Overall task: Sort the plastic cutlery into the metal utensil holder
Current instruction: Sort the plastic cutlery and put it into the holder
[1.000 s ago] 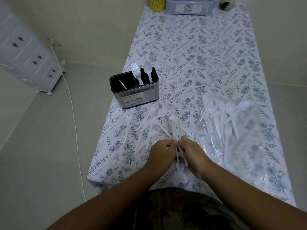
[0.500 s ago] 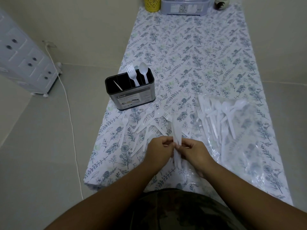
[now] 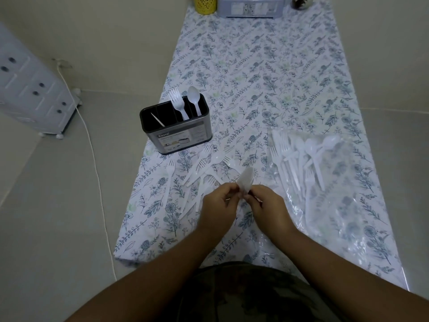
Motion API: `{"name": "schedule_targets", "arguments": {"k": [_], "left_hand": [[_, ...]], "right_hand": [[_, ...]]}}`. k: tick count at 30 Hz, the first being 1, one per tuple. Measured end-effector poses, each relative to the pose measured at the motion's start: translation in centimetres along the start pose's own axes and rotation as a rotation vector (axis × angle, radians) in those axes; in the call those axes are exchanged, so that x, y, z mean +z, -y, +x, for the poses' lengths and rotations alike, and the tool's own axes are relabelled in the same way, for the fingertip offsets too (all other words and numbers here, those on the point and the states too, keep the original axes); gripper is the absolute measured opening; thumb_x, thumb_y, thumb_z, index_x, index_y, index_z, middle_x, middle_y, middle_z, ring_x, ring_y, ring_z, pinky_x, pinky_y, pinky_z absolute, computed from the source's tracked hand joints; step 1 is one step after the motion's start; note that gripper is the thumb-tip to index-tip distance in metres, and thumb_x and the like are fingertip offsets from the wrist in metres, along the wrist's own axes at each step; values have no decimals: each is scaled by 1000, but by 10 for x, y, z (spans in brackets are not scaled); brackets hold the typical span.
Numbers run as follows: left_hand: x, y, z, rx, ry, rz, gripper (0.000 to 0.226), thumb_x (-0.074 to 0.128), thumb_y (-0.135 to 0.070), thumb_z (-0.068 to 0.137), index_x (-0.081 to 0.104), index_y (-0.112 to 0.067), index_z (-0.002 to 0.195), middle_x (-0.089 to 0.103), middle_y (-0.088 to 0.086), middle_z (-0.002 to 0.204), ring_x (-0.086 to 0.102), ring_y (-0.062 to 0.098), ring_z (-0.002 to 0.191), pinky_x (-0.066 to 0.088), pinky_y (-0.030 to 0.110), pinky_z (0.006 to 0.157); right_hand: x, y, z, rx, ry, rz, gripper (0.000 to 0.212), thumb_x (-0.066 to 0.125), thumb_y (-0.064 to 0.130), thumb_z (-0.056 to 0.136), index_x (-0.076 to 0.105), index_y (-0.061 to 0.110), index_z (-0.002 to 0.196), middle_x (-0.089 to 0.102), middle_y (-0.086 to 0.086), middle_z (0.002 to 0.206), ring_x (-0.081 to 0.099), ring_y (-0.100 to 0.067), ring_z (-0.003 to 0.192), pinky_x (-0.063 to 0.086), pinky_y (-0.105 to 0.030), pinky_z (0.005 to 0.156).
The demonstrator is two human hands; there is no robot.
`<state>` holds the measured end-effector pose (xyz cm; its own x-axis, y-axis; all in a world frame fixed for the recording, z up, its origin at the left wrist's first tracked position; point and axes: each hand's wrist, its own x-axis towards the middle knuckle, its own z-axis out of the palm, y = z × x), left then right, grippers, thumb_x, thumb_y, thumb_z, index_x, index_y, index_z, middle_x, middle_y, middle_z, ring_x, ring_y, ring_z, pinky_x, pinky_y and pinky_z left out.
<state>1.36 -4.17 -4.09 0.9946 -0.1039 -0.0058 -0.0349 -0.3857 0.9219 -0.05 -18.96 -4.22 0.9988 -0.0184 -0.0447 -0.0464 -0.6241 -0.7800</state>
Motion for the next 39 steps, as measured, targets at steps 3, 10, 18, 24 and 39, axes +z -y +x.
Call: {"name": "schedule_targets", "arguments": {"k": [3,10,18,24,39], "left_hand": [[-2,1,6,41,5,37,17,66,-6,93,72,-10,108,75,-5,96,69,1,90,53,14,80],[-6,5,7,157,48,159,9,65,-12,95,73,-10,93,67,-7,83,59,-2,79,46,12,74],[-16,-1,7,123,-29,91,10,66,-14,95,75,-10,92,67,-8,76,61,2,70,49,20,66],[-63,-29,26,81,-167,-27,11,68,-11,93,78,-12,98,74,-9,83,67,0,76,49,14,71],[-213,-79,169,183,-321,20,15,70,-19,89,78,-13,100,77,0,91,73,17,91,58,43,86]], "right_hand": [[-1,-1,4,-27,-11,-15,13,65,10,95,69,15,84,59,13,77,52,-2,73,38,-10,69],[-10,-3,10,56,15,109,12,78,14,87,79,23,79,72,19,70,66,1,71,46,-12,65],[-3,11,18,-43,103,-16,13,64,8,96,70,4,85,67,-4,76,61,-17,72,45,-24,65],[-14,63,61,-160,115,40,13,73,14,90,76,12,78,66,14,65,63,-2,67,46,-19,64],[-2,227,209,-296,27,207,11,77,22,87,83,14,93,75,-13,77,72,-31,78,59,-47,76]]}}
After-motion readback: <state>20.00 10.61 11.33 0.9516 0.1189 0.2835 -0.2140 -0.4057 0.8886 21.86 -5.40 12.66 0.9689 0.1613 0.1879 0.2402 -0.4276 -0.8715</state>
